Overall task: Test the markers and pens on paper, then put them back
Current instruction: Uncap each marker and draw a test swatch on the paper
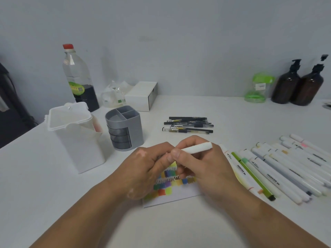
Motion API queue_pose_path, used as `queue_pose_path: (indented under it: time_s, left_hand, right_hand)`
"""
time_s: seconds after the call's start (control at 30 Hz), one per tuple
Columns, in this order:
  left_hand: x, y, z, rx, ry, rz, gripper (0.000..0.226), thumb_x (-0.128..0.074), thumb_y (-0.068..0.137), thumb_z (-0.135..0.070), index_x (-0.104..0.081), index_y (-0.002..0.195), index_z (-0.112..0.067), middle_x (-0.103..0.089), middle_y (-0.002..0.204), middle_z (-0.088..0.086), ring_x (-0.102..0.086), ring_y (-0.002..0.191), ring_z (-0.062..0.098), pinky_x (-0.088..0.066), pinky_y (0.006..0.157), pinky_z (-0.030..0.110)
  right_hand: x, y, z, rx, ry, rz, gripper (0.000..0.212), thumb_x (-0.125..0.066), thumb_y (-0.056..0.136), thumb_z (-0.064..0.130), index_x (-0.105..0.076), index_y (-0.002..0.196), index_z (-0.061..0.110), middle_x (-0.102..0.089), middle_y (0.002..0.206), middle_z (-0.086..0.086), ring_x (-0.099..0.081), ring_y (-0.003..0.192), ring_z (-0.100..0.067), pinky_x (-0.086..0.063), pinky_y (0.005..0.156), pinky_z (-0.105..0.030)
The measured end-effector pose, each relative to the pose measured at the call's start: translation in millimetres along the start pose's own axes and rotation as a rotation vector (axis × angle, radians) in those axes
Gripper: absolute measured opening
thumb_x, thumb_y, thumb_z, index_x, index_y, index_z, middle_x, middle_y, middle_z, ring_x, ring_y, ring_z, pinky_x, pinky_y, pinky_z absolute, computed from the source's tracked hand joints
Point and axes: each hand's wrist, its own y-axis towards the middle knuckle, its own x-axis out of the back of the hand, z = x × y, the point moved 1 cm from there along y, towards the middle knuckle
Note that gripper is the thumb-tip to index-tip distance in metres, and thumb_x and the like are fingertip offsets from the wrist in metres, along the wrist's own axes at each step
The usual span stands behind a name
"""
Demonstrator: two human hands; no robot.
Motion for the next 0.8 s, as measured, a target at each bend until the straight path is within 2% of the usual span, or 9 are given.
queue_pose_path:
  time_s: [0.1, 0.17, 0.23, 0.3, 0.37, 0.47, 0.57, 0.67, 0.8]
  left_hand:
    - [0, 1, 2, -0.002, 0.012, -0.004, 0.036, -0.036, 0.099, -0.06, -0.062, 0.114, -0.04, -0.069, 0.085, -0.004, -0.064, 0.08, 0.019, -0.053, 0.07, 0.037]
    - [1, 1, 5, 0.028, 0.012, -0.004, 0.043, -0.034, 0.091, -0.074, -0.055, 0.119, -0.049, -0.066, 0.082, -0.01, -0.063, 0.077, 0.016, -0.05, 0.061, 0.023]
    - [4, -1, 11, 0.107, -0.004, -0.003, 0.051, -0.033, 0.08, -0.085, -0.05, 0.117, -0.055, -0.06, 0.079, -0.02, -0.061, 0.075, 0.007, -0.045, 0.059, 0.014]
    - [6, -2, 18, 0.141, 0.021, -0.01, 0.038, -0.049, 0.083, -0.075, -0.061, 0.109, -0.049, -0.052, 0.066, -0.017, -0.051, 0.062, 0.006, -0.041, 0.056, 0.015]
    - [7, -3, 21, 0.155, 0.063, 0.016, 0.02, -0.067, 0.084, -0.058, -0.071, 0.095, -0.042, -0.054, 0.066, -0.022, -0.047, 0.061, 0.004, -0.038, 0.054, 0.017]
    - [6, -3, 24, 0.16, 0.081, 0.055, 0.021, -0.078, 0.076, -0.058, -0.076, 0.088, -0.04, -0.06, 0.079, -0.026, -0.051, 0.068, 0.006, -0.039, 0.057, 0.017]
    - [5, -3, 28, 0.163, 0.108, 0.066, 0.027, -0.082, 0.071, -0.06, -0.076, 0.089, -0.042, -0.059, 0.072, -0.011, -0.05, 0.066, 0.01, -0.037, 0.055, 0.018]
    - [5, -2, 31, 0.174, 0.119, 0.08, 0.026, -0.084, 0.07, -0.058, -0.076, 0.088, -0.041, -0.055, 0.066, -0.01, -0.05, 0.064, 0.009, -0.037, 0.055, 0.018]
    - [6, -1, 31, 0.174, 0.127, 0.099, 0.022, -0.083, 0.073, -0.056, -0.076, 0.09, -0.044, -0.061, 0.07, -0.01, -0.05, 0.066, 0.01, -0.039, 0.055, 0.019]
  right_hand:
    - [0, -1, 4, 0.025, -0.042, 0.014, 0.009, -0.076, 0.082, 0.03, -0.072, 0.083, 0.022, -0.067, 0.063, -0.002, -0.064, 0.056, -0.018, -0.057, 0.058, -0.032]
    - [4, 0, 7, 0.05, -0.067, -0.058, 0.008, -0.075, 0.081, 0.028, -0.07, 0.077, 0.022, -0.063, 0.058, -0.001, -0.06, 0.052, -0.017, -0.054, 0.052, -0.031]
    - [14, 4, 9, 0.028, -0.026, -0.207, 0.01, -0.069, 0.077, 0.027, -0.065, 0.069, 0.024, -0.054, 0.051, 0.0, -0.052, 0.046, -0.016, -0.045, 0.043, -0.026]
    - [24, 4, 11, -0.024, 0.058, -0.279, 0.009, -0.061, 0.074, 0.023, -0.065, 0.066, 0.023, -0.049, 0.047, -0.001, -0.047, 0.042, -0.016, -0.038, 0.038, -0.022]
    - [28, 1, 11, -0.087, 0.077, -0.227, 0.016, -0.056, 0.071, 0.022, -0.071, 0.068, 0.019, -0.051, 0.048, -0.004, -0.049, 0.042, -0.019, -0.039, 0.038, -0.022]
    - [23, -5, 6, -0.184, 0.026, -0.042, 0.023, -0.056, 0.071, 0.025, -0.076, 0.072, 0.014, -0.063, 0.056, -0.011, -0.059, 0.047, -0.022, -0.046, 0.041, -0.027]
    - [15, -11, 0, -0.234, -0.052, 0.09, 0.01, -0.065, 0.072, 0.018, -0.074, 0.074, 0.013, -0.066, 0.059, -0.011, -0.061, 0.05, -0.022, -0.048, 0.045, -0.027]
    - [9, -15, -8, -0.241, -0.22, 0.142, 0.004, -0.067, 0.071, 0.016, -0.07, 0.074, 0.015, -0.065, 0.056, -0.007, -0.061, 0.046, -0.02, -0.049, 0.045, -0.028]
    - [4, -17, -12, -0.219, -0.362, 0.148, 0.006, -0.067, 0.071, 0.024, -0.069, 0.076, 0.021, -0.067, 0.056, -0.004, -0.06, 0.048, -0.015, -0.047, 0.046, -0.026]
